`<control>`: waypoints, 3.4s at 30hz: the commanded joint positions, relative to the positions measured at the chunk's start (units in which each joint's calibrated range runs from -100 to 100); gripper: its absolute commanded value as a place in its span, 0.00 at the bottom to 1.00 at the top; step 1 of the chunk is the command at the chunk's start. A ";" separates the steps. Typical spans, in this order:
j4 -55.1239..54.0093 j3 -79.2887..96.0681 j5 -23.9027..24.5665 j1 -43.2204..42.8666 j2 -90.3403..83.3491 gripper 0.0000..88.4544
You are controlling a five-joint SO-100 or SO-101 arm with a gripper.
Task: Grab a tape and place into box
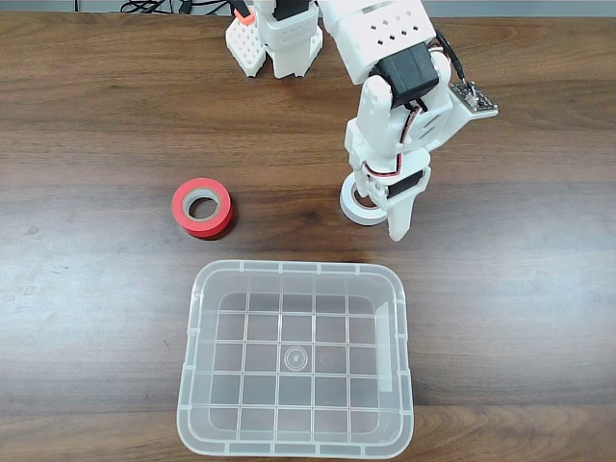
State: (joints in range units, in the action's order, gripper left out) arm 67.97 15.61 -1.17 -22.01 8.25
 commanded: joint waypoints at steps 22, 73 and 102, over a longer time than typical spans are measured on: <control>-2.47 -3.83 0.17 -1.47 5.27 0.16; 16.62 -43.17 -3.41 12.80 -16.13 0.06; -0.07 -70.67 -3.89 18.21 31.09 0.06</control>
State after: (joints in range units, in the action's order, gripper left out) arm 69.75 -49.28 -5.30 -3.68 40.06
